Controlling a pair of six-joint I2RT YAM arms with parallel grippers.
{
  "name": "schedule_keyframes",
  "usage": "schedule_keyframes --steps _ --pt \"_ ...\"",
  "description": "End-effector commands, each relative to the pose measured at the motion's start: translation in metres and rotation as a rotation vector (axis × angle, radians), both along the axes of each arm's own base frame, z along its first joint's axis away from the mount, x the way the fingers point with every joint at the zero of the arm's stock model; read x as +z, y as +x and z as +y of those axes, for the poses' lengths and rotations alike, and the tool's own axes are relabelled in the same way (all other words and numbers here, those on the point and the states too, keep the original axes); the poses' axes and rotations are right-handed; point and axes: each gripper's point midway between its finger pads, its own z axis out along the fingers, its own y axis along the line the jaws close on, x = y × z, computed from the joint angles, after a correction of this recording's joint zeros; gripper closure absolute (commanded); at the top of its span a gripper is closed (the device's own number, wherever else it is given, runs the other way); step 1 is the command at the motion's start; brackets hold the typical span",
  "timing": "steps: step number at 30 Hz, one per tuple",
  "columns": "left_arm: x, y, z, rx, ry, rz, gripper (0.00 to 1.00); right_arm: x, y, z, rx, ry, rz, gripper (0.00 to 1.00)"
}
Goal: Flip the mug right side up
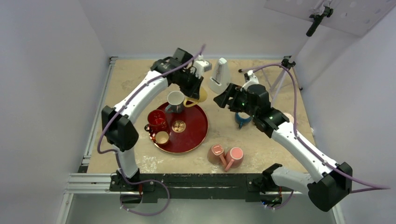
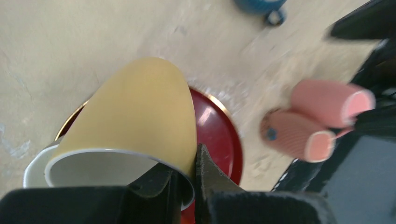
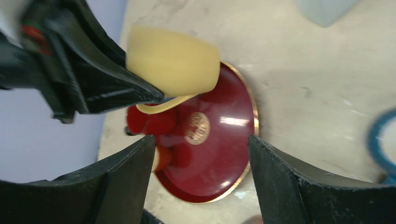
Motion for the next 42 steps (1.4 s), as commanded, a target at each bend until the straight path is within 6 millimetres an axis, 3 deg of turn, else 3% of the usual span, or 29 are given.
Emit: schedule_keyframes --steps 1,8,14,25,31,36,42 --pt "-0.044 -0.013 0.014 -0.207 0.358 -0.109 1.00 -0.007 -0.003 -0.057 -0.204 -0.197 0.001 0.23" --pt "-0.091 -0.013 0.021 -0.289 0.594 -0.089 1.00 -0.024 -0.005 -0.107 -0.383 -0.372 0.051 0.21" --pt "-0.114 -0.011 0.027 -0.341 0.655 -0.075 1.00 -0.061 0.000 -0.135 -0.449 -0.450 0.138 0.22" --pt "-0.138 -0.004 0.019 -0.378 0.634 -0.101 1.00 -0.130 0.000 -0.126 -0.416 -0.448 0.272 0.30" --pt "-0.147 -0.002 0.020 -0.387 0.660 -0.090 0.99 -0.160 -0.006 -0.136 -0.451 -0.509 0.347 0.33" --pt "-0.146 0.004 0.021 -0.370 0.676 -0.091 0.74 -0.173 -0.008 -0.137 -0.464 -0.514 0.368 0.37" --pt "-0.115 0.001 0.011 -0.357 0.592 -0.118 0.53 -0.190 -0.002 -0.135 -0.461 -0.528 0.388 0.44"
